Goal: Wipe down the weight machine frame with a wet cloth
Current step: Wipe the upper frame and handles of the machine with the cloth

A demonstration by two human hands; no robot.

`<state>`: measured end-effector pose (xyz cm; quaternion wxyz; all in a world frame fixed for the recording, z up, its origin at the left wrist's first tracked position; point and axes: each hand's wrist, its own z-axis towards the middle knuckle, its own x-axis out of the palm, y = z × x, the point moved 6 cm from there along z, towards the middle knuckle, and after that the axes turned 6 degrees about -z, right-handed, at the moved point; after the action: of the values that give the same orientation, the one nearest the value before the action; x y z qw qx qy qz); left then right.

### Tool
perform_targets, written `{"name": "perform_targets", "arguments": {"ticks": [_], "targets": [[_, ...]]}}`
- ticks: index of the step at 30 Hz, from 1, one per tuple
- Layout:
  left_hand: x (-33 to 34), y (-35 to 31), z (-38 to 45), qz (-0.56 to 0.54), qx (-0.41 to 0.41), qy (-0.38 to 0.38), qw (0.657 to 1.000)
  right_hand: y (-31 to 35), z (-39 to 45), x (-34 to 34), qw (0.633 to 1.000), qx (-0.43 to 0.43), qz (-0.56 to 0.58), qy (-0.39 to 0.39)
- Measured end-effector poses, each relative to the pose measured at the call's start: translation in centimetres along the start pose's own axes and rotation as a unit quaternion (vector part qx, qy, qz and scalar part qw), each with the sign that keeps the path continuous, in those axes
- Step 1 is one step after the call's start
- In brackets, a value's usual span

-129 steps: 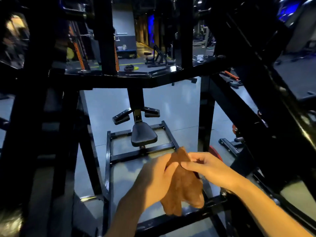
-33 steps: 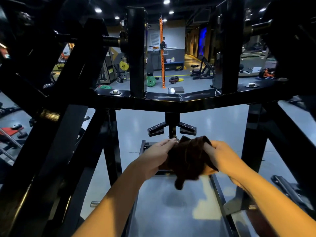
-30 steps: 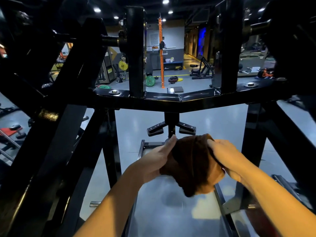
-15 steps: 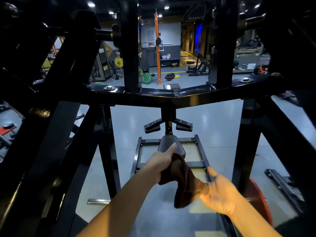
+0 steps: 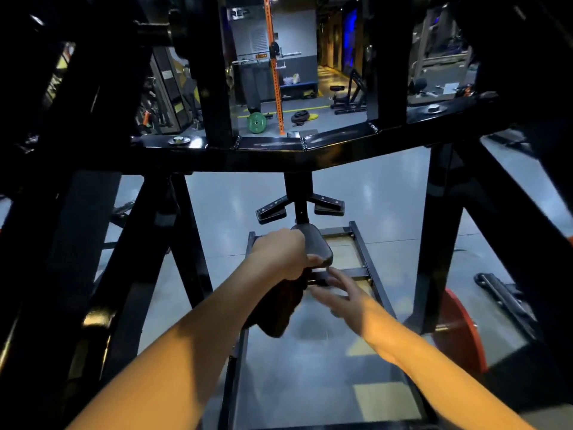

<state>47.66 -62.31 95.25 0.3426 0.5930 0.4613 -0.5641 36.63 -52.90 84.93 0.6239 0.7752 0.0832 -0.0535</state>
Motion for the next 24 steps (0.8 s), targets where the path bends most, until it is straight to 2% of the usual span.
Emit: {"name": "perform_targets", "arguments": {"ticks": [2,3,5,8,9,11,13,15,18,21,24], "targets": [[0.1,0.1,0.3,-0.033,0.013,0.028,0.999,0.6,0.6,0.4,0.996,-0.044,-0.066,0.037],[-0.1,0.2,0.3,-0.051,0.023,0.035,0.998,0.6,1.0,-0.1,0.996,-0.051,-0.065,0.034],[-0.8,0.8,0.0,-0.093,0.029,0.041,0.994,-0.2,1.8,-2.4,0.999,-0.022,0.009,-0.023],[-1.4,1.5,-0.3,-0.198,0.01,0.047,0.979,-3.1,2.2,-5.5,0.981,0.04,0.143,-0.123],[-1.5,1.6,-0.4,-0.246,0.0,0.047,0.968,-3.9,2.1,-5.5,0.976,0.064,0.166,-0.124],[-1.6,1.4,-0.6,-0.353,-0.015,0.039,0.935,-4.7,1.3,-3.6,0.963,0.127,0.23,-0.063],[-1.3,1.2,-0.9,-0.449,-0.044,0.026,0.892,-4.2,0.1,-1.2,0.929,0.16,0.334,0.023],[-0.4,1.3,-1.0,-0.511,-0.083,0.014,0.856,-3.1,-0.5,0.1,0.895,0.157,0.413,0.064],[1.4,2.3,-0.8,-0.54,-0.14,0.001,0.83,-2.0,-0.1,-0.5,0.862,0.159,0.48,0.012],[3.5,3.6,-0.9,-0.571,-0.222,0.024,0.79,-2.4,-0.1,-1.5,0.889,0.17,0.425,-0.023],[5.6,4.1,-1.0,-0.619,-0.24,0.075,0.744,-3.0,0.1,-2.2,0.897,0.165,0.41,-0.026]]}}
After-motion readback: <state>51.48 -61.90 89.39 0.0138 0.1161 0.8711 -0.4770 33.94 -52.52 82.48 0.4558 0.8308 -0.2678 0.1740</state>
